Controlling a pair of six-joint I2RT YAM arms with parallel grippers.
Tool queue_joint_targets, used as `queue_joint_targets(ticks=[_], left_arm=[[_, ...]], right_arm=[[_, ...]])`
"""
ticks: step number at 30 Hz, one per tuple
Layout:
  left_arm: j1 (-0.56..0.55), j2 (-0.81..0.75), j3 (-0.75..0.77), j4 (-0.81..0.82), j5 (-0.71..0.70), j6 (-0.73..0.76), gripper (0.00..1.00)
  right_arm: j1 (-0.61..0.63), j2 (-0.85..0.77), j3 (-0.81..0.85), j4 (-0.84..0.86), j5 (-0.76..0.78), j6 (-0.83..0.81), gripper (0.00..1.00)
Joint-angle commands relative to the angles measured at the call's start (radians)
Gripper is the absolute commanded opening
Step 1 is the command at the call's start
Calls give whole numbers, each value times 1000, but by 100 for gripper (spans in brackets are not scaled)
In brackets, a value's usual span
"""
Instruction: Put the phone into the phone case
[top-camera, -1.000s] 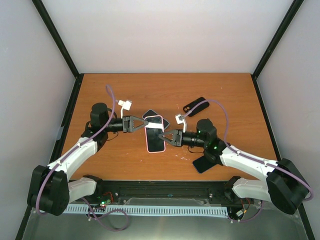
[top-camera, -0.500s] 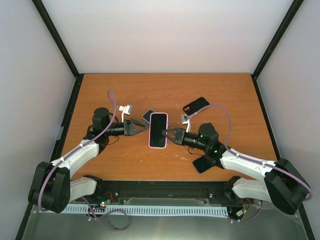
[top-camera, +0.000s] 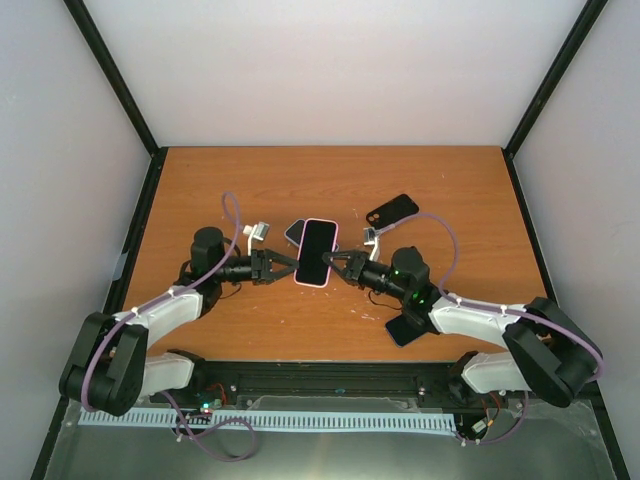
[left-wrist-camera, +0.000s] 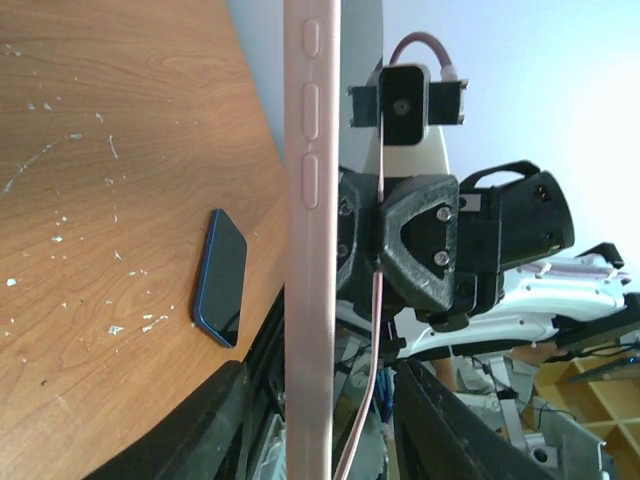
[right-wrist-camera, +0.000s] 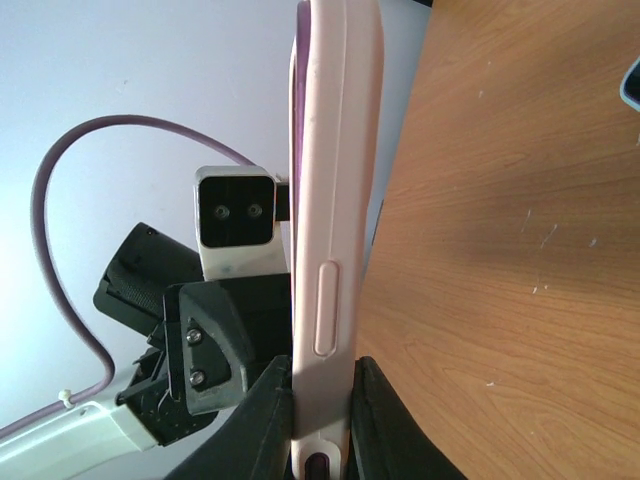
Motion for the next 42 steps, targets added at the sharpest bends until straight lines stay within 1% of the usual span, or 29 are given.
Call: queue_joint_targets(ticks=[1, 2, 4, 6, 9, 10, 11, 12, 14, 16, 17, 19, 20, 23, 27, 30, 37, 42], left_arm=[[-8, 13, 49, -90, -33, 78, 32], [-8, 18, 58, -123, -42, 98, 27], [-8, 25, 62, -138, -42, 113, 19], [-8, 30, 70, -157, -48, 126, 13], [-8, 33, 86, -199, -60, 157, 12], [-8, 30, 93, -212, -65, 165, 13], [-9, 25, 101, -232, -76, 177, 17], [-8, 17, 112, -259, -92, 190, 24], [-8, -5, 139, -327, -135, 230, 41], [-8, -20, 168, -390, -163, 266, 62], [-8, -26, 184, -426, -176, 284, 70], [-8, -40, 206, -469, -208, 312, 90], [-8, -47, 220, -486, -226, 331, 98], [-8, -79, 255, -551, -310, 374, 100], [-9, -147, 309, -664, -488, 441, 99], [-8, -214, 325, -744, -615, 478, 99], [-8, -368, 315, -821, -774, 531, 99], [-8, -438, 300, -830, -829, 534, 100]], right_arm=[[3, 8, -12, 137, 13, 37, 13], [3, 11, -13, 136, 13, 36, 13], [3, 16, -15, 131, 9, 36, 13], [3, 17, -13, 121, 3, 32, 12], [3, 7, -17, 88, 4, 20, 12], [3, 0, -18, 70, 4, 12, 12], [3, -7, -17, 40, 4, 0, 12], [3, -18, -16, 0, 4, -17, 12], [3, -42, -19, -87, 13, -56, 12], [3, -69, -27, -170, 28, -91, 13], [3, -80, -28, -207, 36, -104, 13], [3, -86, -17, -271, 20, -150, 15], [3, -79, -2, -306, 3, -180, 15], [9, -51, 31, -388, -23, -244, 14], [14, 14, 70, -409, -49, -291, 14], [35, 107, 137, -423, -66, -332, 13], [93, 341, 348, -439, -102, -379, 13], [109, 485, 473, -453, -150, -395, 13]])
